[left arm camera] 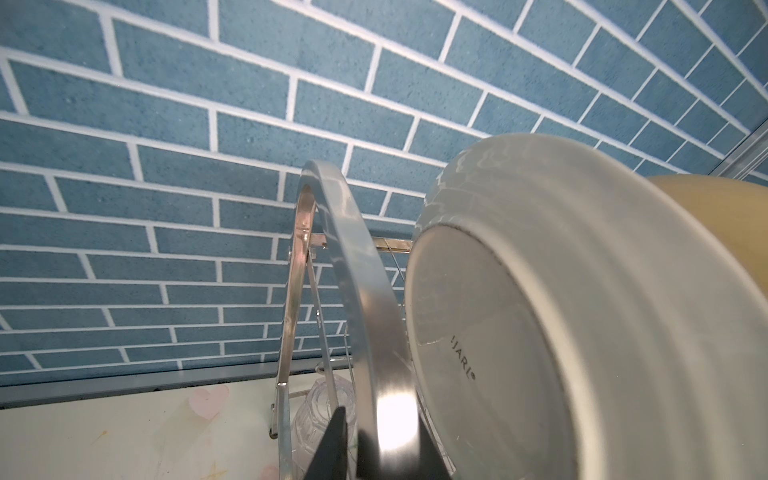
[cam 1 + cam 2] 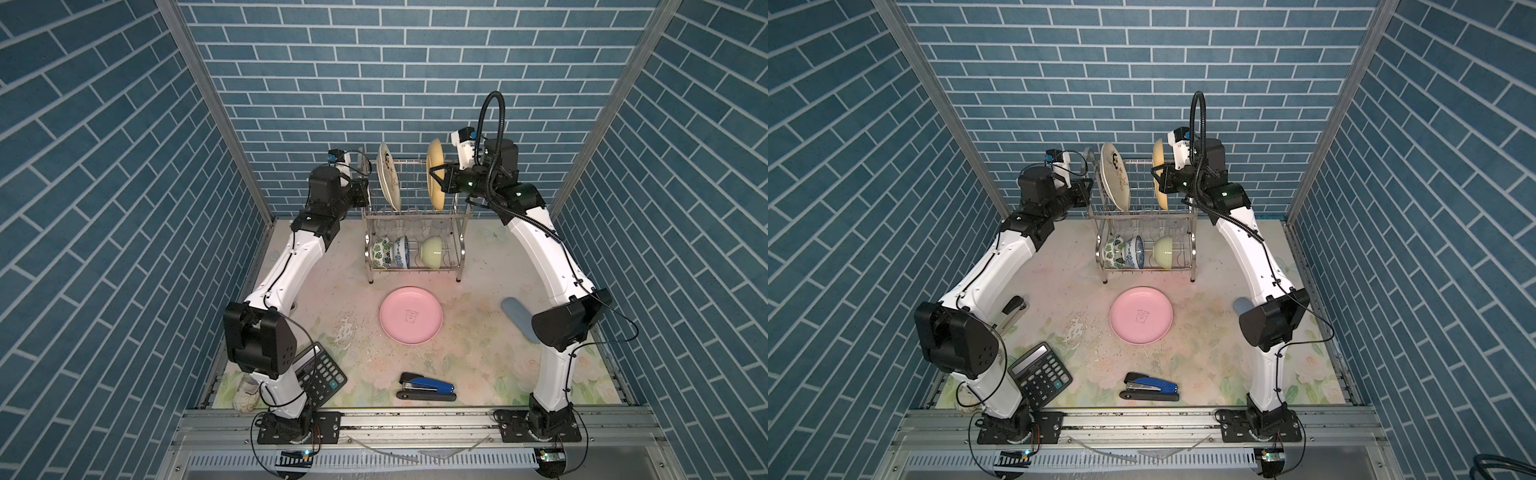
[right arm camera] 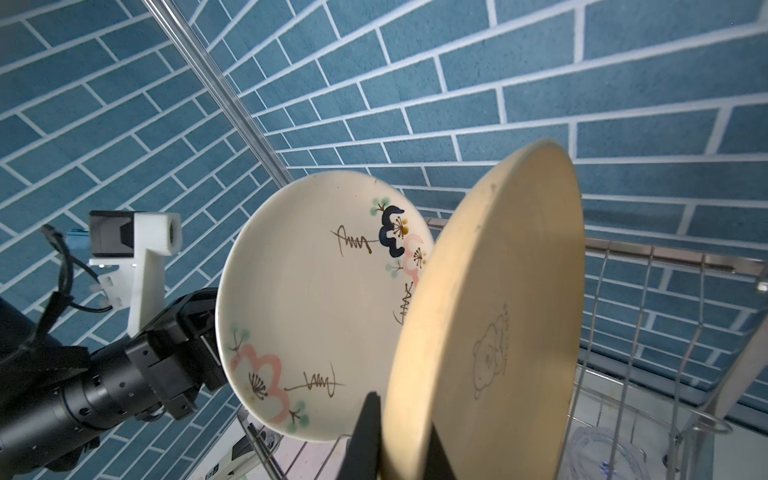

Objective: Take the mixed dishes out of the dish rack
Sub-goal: 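Close the right gripper on the yellow plate rim and lift it from the rack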

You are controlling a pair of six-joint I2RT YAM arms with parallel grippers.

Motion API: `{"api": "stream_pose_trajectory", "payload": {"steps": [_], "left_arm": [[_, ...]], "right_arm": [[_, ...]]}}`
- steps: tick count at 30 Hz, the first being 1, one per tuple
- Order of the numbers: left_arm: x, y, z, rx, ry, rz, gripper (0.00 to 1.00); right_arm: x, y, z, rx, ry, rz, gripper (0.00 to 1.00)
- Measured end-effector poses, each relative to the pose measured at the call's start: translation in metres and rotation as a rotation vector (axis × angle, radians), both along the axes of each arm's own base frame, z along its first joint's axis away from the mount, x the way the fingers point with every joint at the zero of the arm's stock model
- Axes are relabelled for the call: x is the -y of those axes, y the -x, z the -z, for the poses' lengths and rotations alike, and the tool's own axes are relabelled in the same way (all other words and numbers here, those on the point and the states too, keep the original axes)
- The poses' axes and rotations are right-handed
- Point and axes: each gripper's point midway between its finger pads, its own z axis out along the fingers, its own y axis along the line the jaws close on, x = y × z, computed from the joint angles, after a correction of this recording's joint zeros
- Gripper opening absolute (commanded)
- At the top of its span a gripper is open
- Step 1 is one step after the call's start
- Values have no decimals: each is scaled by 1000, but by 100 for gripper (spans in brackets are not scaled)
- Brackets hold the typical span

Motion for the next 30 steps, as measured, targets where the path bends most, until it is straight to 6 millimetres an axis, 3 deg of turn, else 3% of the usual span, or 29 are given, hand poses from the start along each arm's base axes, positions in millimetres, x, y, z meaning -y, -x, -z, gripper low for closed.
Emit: {"api": "stream_pose_trajectory", "payload": {"steps": [10,12,16,19,24,30], "left_arm": [[0,0,0,1,-1,0,25],[1,0,0,-5,12,0,32],[-1,0,-1,-19,49,-11,60],[-4,1,-4,-19,63,-23,72],[-10,11,-19,-1,86,-41,77],[-24,43,-50,56,101,-76,78]], "right_arm": [[-1,18,-22,26,-59,-54,0],[-1,23,-29,32,-76,-67,0],[-1,35,-43,44,-103,-96,0],[1,47,-51,54,-117,-116,0],[3,72,-63,70,-129,-147,0],[-4,120,-78,107,-133,-214,0]]}}
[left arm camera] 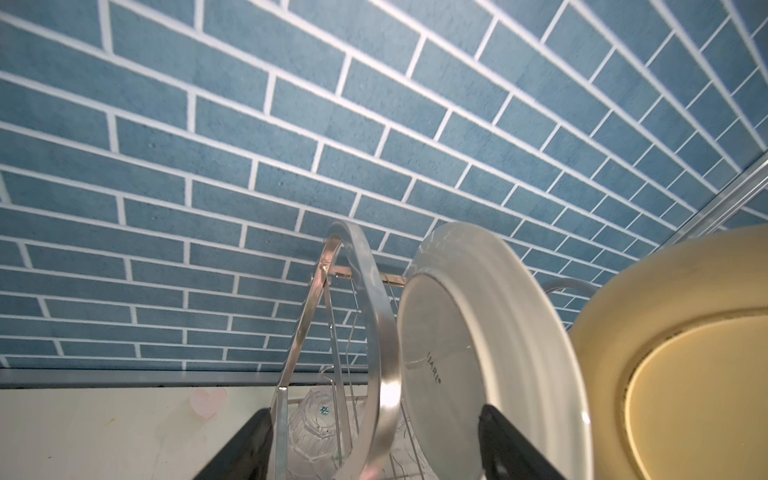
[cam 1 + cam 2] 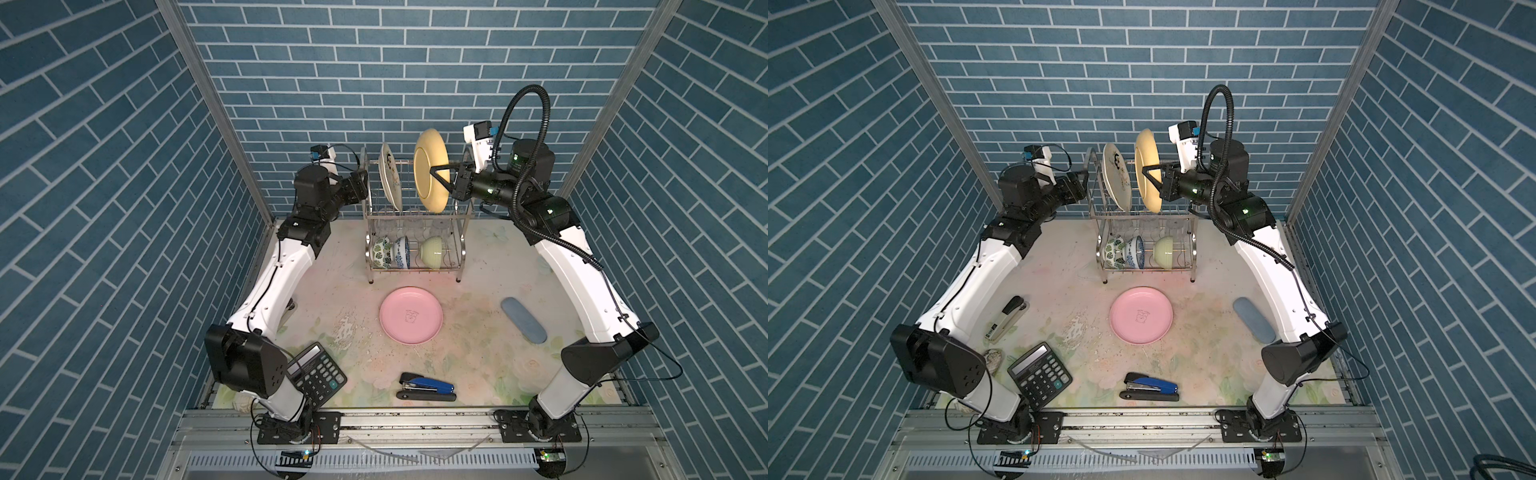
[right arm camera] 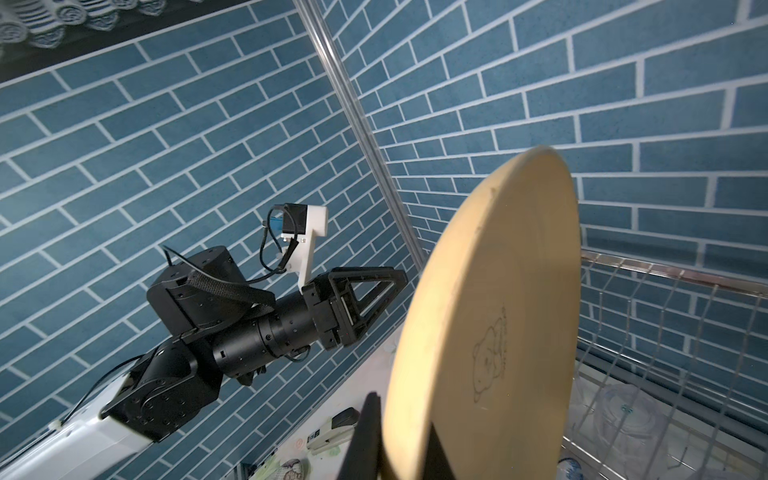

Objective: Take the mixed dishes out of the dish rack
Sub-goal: 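Close the right gripper on the yellow plate rim and lift it from the rack, then swing the yellow plate down over the pink plate with the right gripper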

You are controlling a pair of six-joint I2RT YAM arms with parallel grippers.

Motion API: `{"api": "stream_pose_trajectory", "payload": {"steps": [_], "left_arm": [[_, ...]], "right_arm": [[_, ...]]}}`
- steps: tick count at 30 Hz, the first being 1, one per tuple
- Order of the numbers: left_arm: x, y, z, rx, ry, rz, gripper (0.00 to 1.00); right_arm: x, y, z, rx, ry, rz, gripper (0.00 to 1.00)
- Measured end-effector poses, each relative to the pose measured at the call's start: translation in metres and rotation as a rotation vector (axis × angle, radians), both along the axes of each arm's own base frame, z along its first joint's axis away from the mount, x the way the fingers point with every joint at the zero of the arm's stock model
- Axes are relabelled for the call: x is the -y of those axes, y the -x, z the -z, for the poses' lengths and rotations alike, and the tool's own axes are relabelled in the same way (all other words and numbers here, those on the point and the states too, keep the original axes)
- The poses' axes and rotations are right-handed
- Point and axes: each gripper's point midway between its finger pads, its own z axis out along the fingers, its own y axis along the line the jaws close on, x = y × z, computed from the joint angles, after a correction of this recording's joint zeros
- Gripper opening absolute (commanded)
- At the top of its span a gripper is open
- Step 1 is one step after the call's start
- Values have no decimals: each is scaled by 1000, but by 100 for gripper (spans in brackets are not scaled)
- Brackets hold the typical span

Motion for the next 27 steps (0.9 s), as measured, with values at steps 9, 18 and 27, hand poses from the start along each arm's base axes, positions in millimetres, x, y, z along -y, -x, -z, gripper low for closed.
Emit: {"api": "stream_pose_trajectory", "payload": {"steps": [9,18,27], "left_arm": [[-23,49,-31,21,17,-63,78],[-36,101,-23,-39,32,-65,79],[-34,127,19,-176,7,-21,79]], "right_arm": [[-11,81,-7,131,49,-80,0],[-29,132,50,165,201,-169,0],[-56,191,135,207,456,-269,0]]}}
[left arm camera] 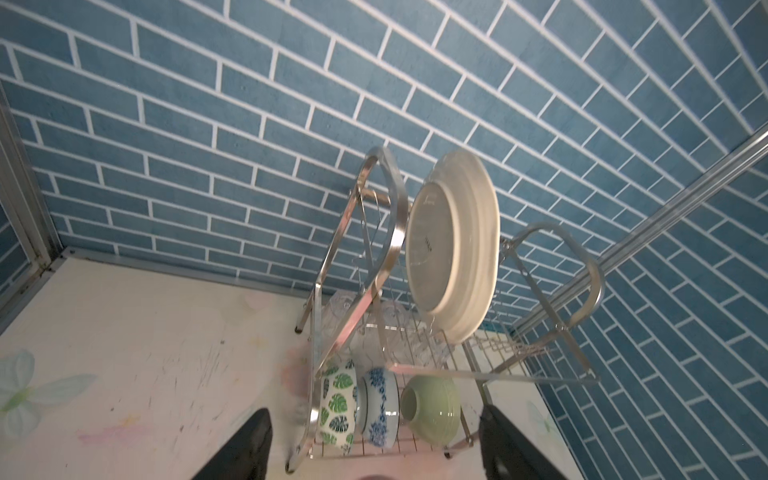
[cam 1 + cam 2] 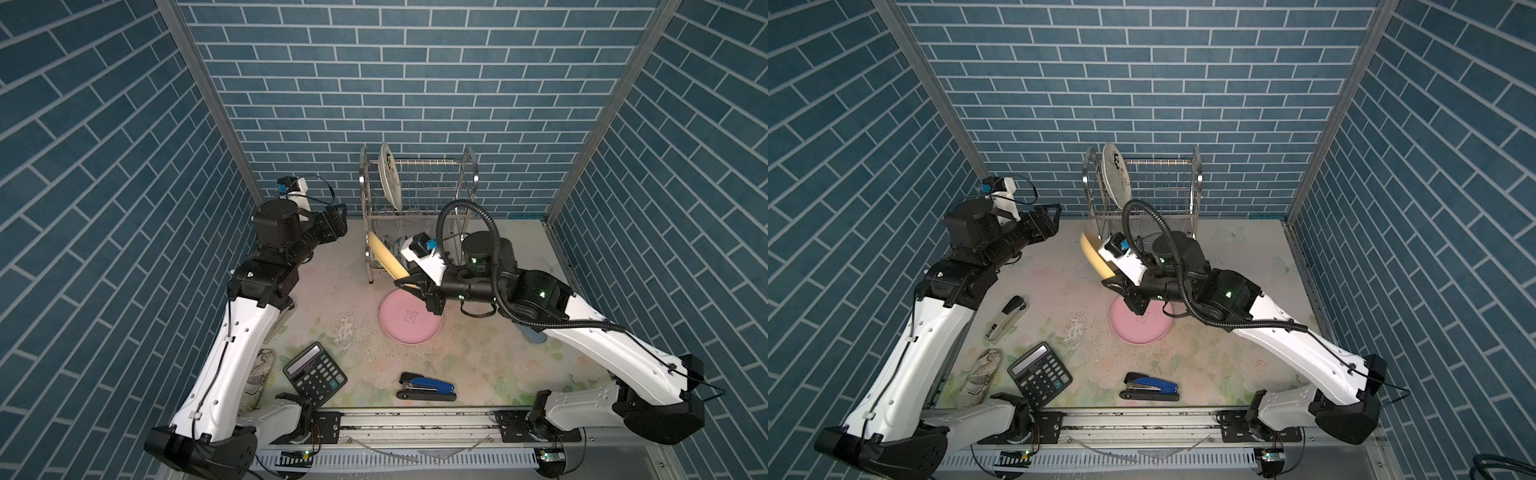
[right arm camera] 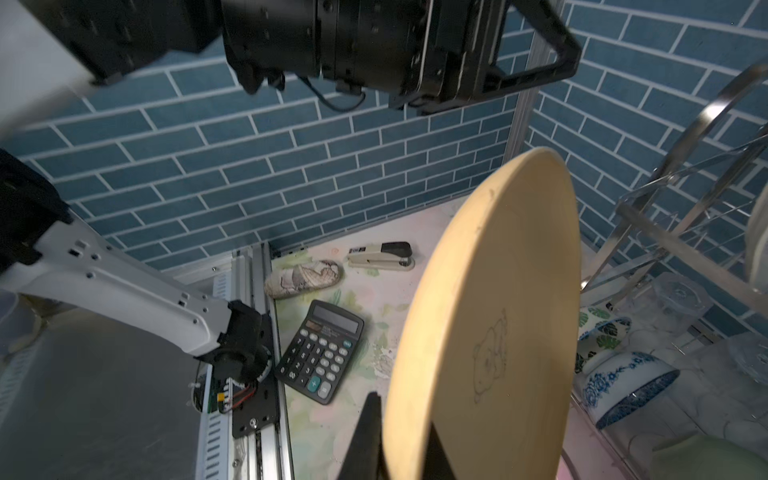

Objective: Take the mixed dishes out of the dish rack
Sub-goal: 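Swing the yellow plate down over the pink plate with the right gripper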

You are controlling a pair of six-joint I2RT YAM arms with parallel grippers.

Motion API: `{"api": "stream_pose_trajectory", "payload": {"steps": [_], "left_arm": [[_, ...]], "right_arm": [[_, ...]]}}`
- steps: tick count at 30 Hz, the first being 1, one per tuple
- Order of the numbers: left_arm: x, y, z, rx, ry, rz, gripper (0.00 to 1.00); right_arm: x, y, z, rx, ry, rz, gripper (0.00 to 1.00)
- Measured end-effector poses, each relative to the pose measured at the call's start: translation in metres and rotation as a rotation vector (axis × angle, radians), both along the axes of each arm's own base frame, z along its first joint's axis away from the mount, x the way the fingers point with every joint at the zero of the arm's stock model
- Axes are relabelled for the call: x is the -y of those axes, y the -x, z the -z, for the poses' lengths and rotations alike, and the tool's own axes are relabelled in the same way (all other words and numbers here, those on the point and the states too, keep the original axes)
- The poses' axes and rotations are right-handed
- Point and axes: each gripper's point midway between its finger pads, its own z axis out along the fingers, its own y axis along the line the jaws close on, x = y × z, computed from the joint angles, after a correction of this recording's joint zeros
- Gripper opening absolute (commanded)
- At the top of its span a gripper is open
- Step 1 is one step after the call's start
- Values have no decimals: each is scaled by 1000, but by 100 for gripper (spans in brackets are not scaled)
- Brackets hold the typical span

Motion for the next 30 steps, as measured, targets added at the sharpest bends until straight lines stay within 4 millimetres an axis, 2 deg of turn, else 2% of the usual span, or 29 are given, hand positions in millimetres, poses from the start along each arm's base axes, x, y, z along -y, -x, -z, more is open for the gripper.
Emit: {"api": "stream_pose_trajectory", "payload": {"steps": [8,13,16,20,25,27,30], "left_arm": [[12,25,47,-152,-1,97,83],[25,39,67,-251,3,187,85],[31,48,76,-295,8,238,84],[44,59,85,-341,29,328,79],[58,70,125,-481,65,421,69],[63,73,138,-530,86,448,58],[69,77,141,-547,108,480,40]], "right_arm": [[-13,-7,45,172,200,103,0],[-29,-8,90,266,350,118,0],[-35,-5,111,299,415,104,0],[-37,-2,119,341,444,96,0],[-45,0,108,401,411,97,0],[-46,1,109,420,418,85,0],[-48,1,115,444,443,72,0]]}}
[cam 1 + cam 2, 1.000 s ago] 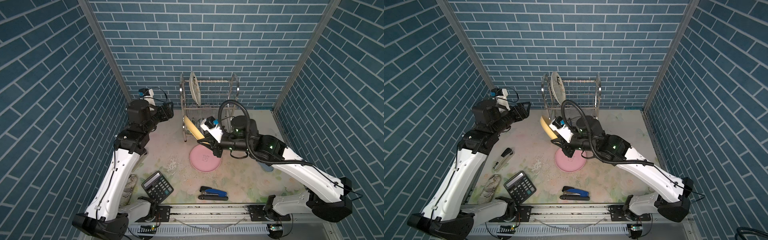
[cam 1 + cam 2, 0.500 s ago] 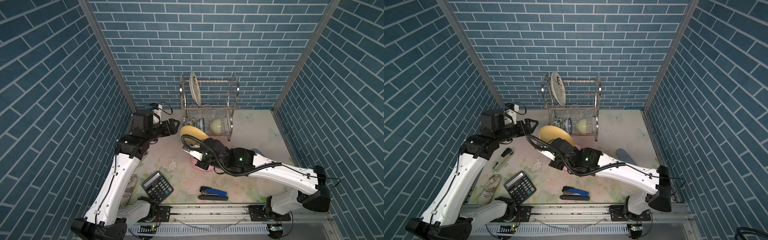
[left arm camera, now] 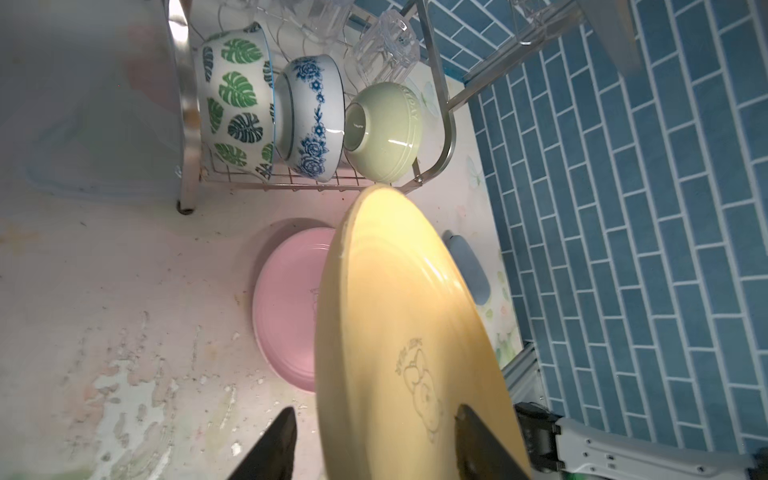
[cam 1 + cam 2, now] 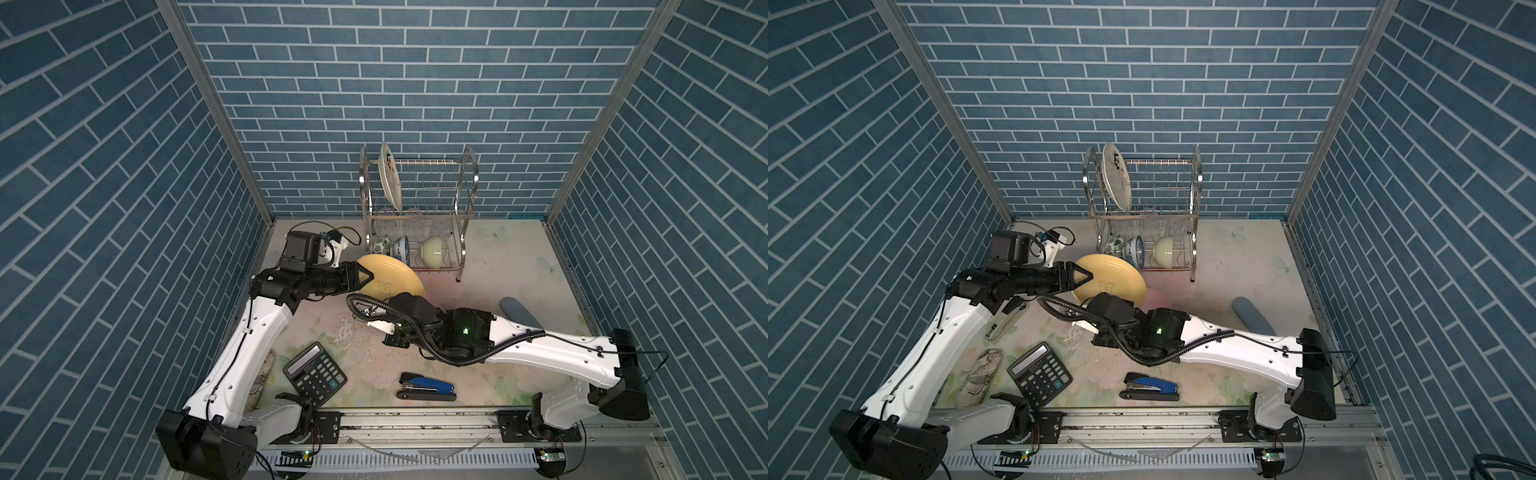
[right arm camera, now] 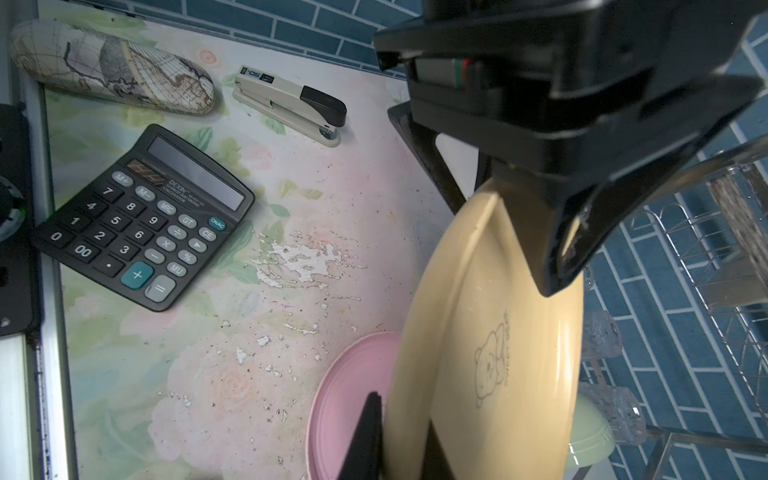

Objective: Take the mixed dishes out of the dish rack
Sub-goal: 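Swing the yellow plate down over the pink plate with the right gripper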

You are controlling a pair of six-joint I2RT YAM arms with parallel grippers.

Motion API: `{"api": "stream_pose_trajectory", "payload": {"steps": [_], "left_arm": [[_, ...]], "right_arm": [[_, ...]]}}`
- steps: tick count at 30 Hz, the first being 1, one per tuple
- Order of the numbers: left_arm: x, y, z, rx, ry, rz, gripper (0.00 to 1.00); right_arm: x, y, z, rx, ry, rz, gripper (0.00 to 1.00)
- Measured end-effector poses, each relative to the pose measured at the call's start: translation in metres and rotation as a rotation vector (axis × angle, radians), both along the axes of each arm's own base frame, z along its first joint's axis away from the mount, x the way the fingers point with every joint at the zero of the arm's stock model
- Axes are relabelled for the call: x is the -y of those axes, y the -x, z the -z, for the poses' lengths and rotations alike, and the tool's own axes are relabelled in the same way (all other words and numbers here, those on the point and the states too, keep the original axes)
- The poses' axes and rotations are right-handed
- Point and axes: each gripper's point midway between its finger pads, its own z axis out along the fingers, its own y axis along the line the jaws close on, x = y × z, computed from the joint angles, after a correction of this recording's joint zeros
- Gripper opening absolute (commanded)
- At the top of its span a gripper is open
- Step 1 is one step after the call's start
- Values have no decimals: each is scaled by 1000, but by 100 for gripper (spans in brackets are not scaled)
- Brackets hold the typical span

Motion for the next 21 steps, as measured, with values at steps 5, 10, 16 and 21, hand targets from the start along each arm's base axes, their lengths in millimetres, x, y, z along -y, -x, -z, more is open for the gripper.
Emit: {"api": "stream_pose_trajectory", "payload": {"steps": [5,10,16,21], "left_arm": [[-2,-3,2,-12,17,-27,16],[0,-7,-1,-8,63,-50,11],[2,-3,14,0,59,-31,7],[1,-11,23,17,55,-51,6]], "right_arm": [[-4,1,-1,51,17,-23,0],[-9,2,3,49,0,-24,49],[-13,-1,3,-66,-75,-43,79],[5,8,-7,-342,-213,-125,78]]}}
